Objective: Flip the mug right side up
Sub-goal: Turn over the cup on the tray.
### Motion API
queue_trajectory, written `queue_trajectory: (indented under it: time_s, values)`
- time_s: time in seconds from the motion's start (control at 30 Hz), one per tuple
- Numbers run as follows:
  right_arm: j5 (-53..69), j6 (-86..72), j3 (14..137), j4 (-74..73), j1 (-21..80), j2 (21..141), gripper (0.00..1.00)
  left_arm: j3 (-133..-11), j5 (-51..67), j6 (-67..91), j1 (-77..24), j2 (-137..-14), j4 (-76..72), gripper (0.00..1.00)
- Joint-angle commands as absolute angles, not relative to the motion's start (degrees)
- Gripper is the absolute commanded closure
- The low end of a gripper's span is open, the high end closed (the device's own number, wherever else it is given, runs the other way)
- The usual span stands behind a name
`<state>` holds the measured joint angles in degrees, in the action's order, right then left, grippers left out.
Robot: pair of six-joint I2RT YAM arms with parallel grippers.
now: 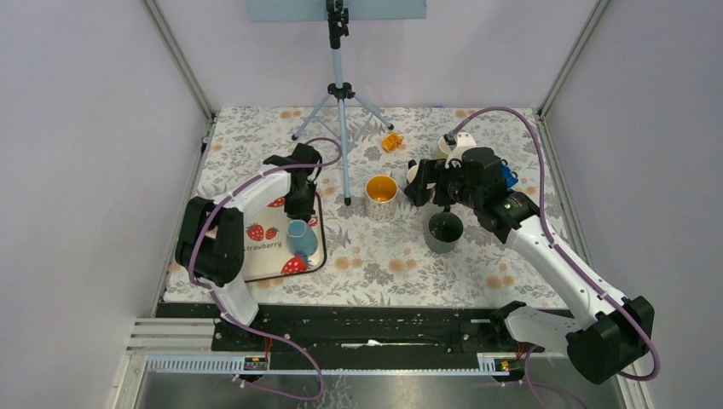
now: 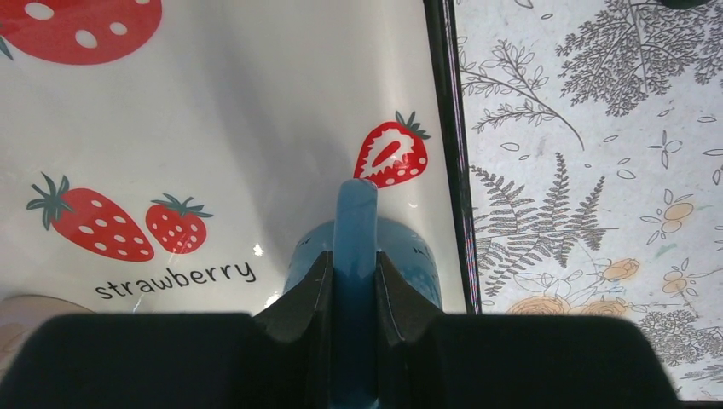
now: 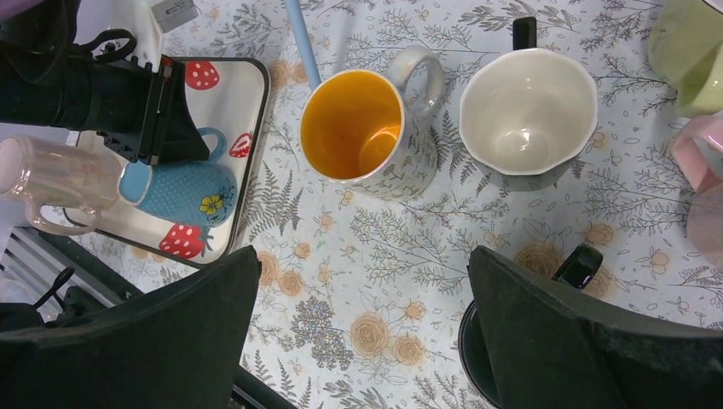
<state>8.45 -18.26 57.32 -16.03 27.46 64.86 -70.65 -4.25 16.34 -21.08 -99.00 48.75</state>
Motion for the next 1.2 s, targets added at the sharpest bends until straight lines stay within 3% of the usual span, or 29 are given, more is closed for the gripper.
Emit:
queue_trajectory:
  time_s: [0.0,0.53,1.17]
  values:
    - [8.3,-17.6,57.8,-15.4,28.1,65.1,0.00,-71.3,-3.3,15.6,-20.8,-93.4,45.9,1.00]
    - [17.3,-18.7,57.9,-10.8,28.1,64.5,0.00,-75.9,7.3,14.3,-21.0,-81.4,42.5,1.00]
    - [45.0,-26.8,55.8,10.6,28.1,67.3,0.02,-71.7,46.6,19.3,-24.4,-73.7,20.9,1.00]
